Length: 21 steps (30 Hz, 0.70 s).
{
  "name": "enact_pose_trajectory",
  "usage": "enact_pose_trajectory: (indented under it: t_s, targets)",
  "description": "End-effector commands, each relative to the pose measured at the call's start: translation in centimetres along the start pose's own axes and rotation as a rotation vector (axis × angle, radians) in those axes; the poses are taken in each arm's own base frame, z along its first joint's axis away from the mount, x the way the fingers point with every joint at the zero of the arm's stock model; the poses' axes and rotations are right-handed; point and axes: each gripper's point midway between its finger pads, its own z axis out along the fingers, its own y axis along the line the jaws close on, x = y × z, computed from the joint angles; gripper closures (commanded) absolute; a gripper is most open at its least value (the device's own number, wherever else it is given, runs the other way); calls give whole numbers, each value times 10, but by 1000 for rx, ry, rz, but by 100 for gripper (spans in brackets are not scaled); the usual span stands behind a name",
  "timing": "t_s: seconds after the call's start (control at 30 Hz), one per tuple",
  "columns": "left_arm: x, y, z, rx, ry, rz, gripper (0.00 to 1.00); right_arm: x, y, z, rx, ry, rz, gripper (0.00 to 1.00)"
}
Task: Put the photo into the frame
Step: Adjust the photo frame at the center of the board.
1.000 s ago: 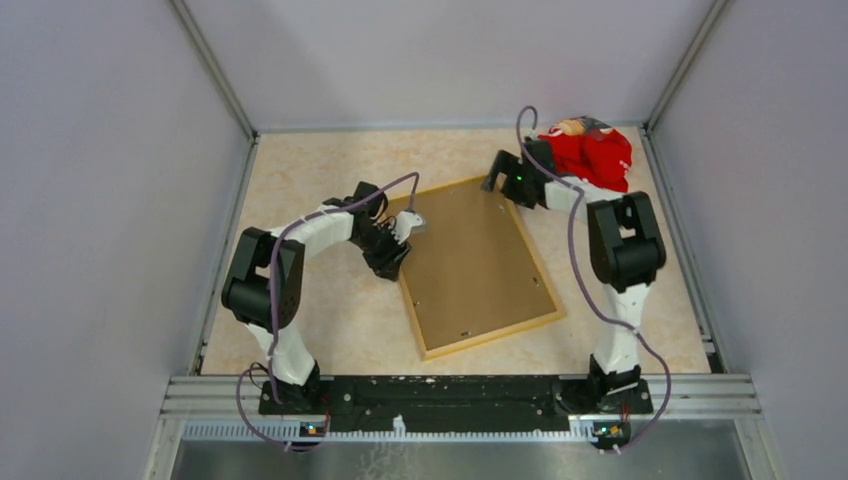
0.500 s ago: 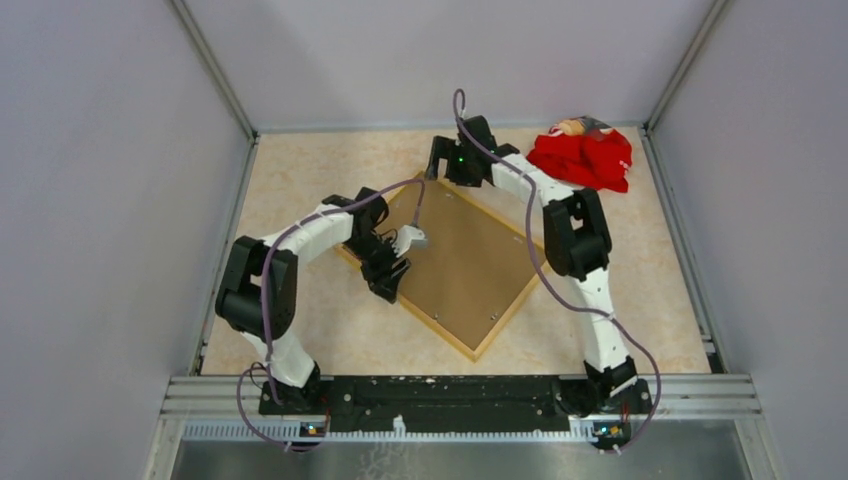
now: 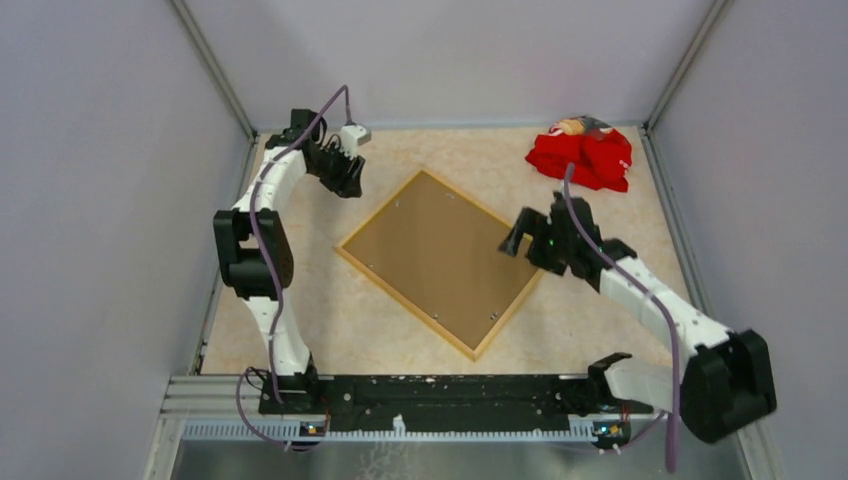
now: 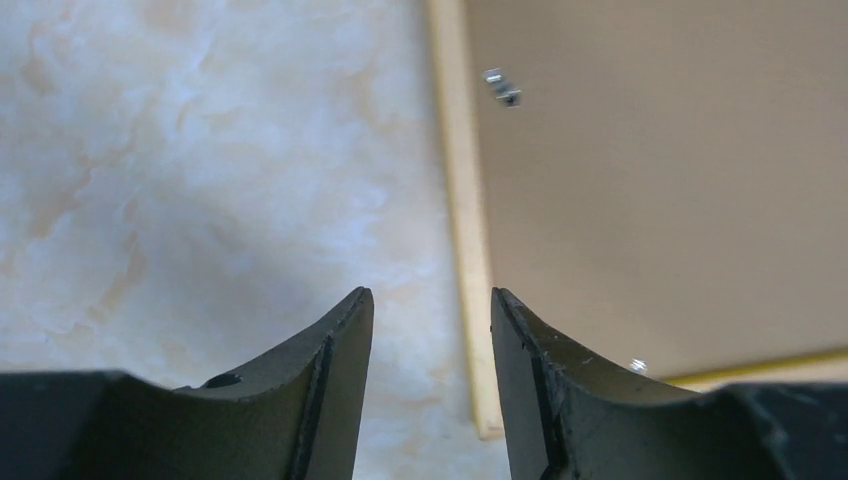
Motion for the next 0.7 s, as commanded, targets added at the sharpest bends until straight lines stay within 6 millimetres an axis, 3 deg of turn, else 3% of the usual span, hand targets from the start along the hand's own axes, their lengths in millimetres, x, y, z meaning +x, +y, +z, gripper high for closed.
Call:
enact_pose_trajectory:
  t_s: [0.0, 0.13, 0.3, 0.43, 0.67]
  targets:
    - [25, 42, 24, -53, 46, -135, 48, 63, -38, -18, 43, 70, 150, 1]
    - [45, 37, 42, -3, 72, -165, 51, 86, -54, -25, 66, 101, 176, 1]
    - [64, 17, 55, 66, 81, -186, 53, 83, -58, -9, 82, 110, 162, 1]
    - [83, -4, 57, 126, 111, -187, 55, 64, -49, 14, -6, 83, 187, 1]
    - [121, -74, 42, 277, 189, -73, 52, 5, -37, 43, -59, 22, 183, 1]
